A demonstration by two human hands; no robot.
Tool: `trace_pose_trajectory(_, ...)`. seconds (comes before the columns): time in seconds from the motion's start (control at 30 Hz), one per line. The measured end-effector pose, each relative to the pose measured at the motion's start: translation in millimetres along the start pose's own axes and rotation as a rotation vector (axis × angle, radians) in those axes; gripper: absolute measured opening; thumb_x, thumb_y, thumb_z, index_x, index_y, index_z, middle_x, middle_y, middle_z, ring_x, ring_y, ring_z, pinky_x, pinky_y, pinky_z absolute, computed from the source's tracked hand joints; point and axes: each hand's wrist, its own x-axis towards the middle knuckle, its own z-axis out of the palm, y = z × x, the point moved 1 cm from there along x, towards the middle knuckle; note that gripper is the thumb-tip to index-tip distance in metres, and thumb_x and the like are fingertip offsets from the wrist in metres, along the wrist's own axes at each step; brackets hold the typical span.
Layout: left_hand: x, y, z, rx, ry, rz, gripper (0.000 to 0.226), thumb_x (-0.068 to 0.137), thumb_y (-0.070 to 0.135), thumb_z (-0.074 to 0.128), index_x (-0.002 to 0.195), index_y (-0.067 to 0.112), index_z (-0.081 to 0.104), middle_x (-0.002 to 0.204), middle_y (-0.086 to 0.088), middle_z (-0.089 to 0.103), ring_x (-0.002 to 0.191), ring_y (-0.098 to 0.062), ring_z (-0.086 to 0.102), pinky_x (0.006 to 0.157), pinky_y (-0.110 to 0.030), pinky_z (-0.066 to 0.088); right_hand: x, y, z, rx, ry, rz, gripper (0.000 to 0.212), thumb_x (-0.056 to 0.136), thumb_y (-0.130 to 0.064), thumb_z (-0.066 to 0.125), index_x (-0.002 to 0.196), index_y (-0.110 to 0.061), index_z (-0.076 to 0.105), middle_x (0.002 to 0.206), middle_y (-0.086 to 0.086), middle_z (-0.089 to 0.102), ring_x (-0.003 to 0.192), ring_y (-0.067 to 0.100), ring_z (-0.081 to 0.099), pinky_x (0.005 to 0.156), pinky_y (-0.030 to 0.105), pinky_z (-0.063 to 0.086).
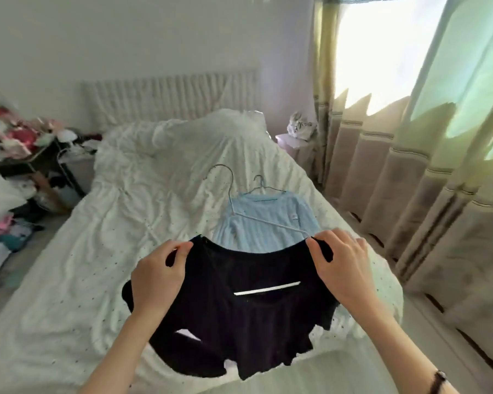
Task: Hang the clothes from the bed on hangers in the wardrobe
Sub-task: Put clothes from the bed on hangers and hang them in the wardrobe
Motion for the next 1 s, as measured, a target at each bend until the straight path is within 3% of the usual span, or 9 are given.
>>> trace_pose_trajectory(0.13, 32.4, -8.2, -22.7, 0.048, 0.169, -0.011, 0.02, 0.09, 0.032, 0.056, 0.093, 0.019, 0.071, 0.089, 0.01, 0.068, 0.081, -0.004, 0.054, 0.065, -0.014, 0.034, 43.4, -28.8, 27.3, 0.067, 0.025, -0.099, 0.015, 0.086, -0.026, 0.063, 0.084, -0.012, 0.068, 0.079, 0.0, 0.062, 0.076, 0.024, 0.06, 0.076, 0.021, 0.019)
trace_pose_trajectory(0.23, 61.7, -16.0, -30.5, 0.087, 0.251, 0.005, 0.02, 0.091, 0.031, 0.056, 0.094, 0.017, 0.07, 0.091, 0.007, 0.069, 0.08, -0.004, 0.053, 0.063, -0.015, 0.032, 76.0, -46.7, 50.8, 0.126, 0.02, -0.14, 0.018, 0.089, -0.026, 0.061, 0.088, -0.01, 0.067, 0.085, 0.003, 0.064, 0.084, 0.026, 0.06, 0.082, 0.03, 0.027)
trace_pose_trajectory(0.43, 142.3, -41.3, -28.2, 0.139, 0.308, 0.068, 0.022, 0.092, 0.031, 0.055, 0.097, 0.015, 0.069, 0.094, 0.005, 0.068, 0.082, -0.007, 0.054, 0.068, -0.022, 0.035, 142.7, -75.4, 111.2, 0.203, -0.01, -0.174, 0.024, 0.093, -0.029, 0.053, 0.096, -0.009, 0.065, 0.092, 0.004, 0.062, 0.093, 0.024, 0.056, 0.083, 0.026, 0.022)
trace_pose_trajectory(0.53, 198.3, -65.5, -15.1, 0.135, 0.32, 0.109, 0.021, 0.092, 0.029, 0.055, 0.094, 0.013, 0.069, 0.092, 0.002, 0.069, 0.082, -0.013, 0.059, 0.067, -0.023, 0.036, 185.3, -88.6, 154.5, 0.226, -0.013, -0.166, 0.024, 0.093, -0.029, 0.053, 0.097, -0.009, 0.065, 0.091, 0.004, 0.061, 0.093, 0.024, 0.055, 0.086, 0.03, 0.027)
trace_pose_trajectory(0.63, 263.0, -101.3, 11.6, 0.121, 0.272, 0.127, 0.022, 0.092, 0.029, 0.054, 0.094, 0.012, 0.068, 0.09, 0.001, 0.068, 0.081, -0.015, 0.06, 0.066, -0.024, 0.038, 232.5, -98.8, 208.5, 0.211, -0.021, -0.152, 0.024, 0.093, -0.029, 0.052, 0.098, -0.009, 0.065, 0.095, 0.004, 0.062, 0.095, 0.024, 0.054, 0.087, 0.03, 0.027)
trace_pose_trajectory(0.8, 356.5, -176.4, 74.3, 0.089, 0.083, 0.022, 0.025, 0.095, 0.033, 0.049, 0.098, 0.013, 0.065, 0.092, 0.003, 0.064, 0.079, -0.009, 0.052, 0.067, -0.023, 0.037, 298.7, -102.6, 313.9, 0.149, -0.189, -0.07, 0.027, 0.095, -0.033, 0.047, 0.1, -0.011, 0.063, 0.1, 0.003, 0.06, 0.101, 0.023, 0.052, 0.094, 0.033, 0.027)
trace_pose_trajectory(1.0, 445.6, -251.7, 155.6, 0.104, -0.051, 0.025, 0.025, 0.096, 0.03, 0.046, 0.1, 0.011, 0.063, 0.093, -0.002, 0.064, 0.083, -0.021, 0.059, 0.07, -0.031, 0.045, 367.2, -84.4, 420.7, 0.098, -0.328, -0.032, 0.027, 0.095, -0.034, 0.047, 0.101, -0.013, 0.063, 0.101, 0.004, 0.061, 0.102, 0.024, 0.051, 0.094, 0.041, 0.036)
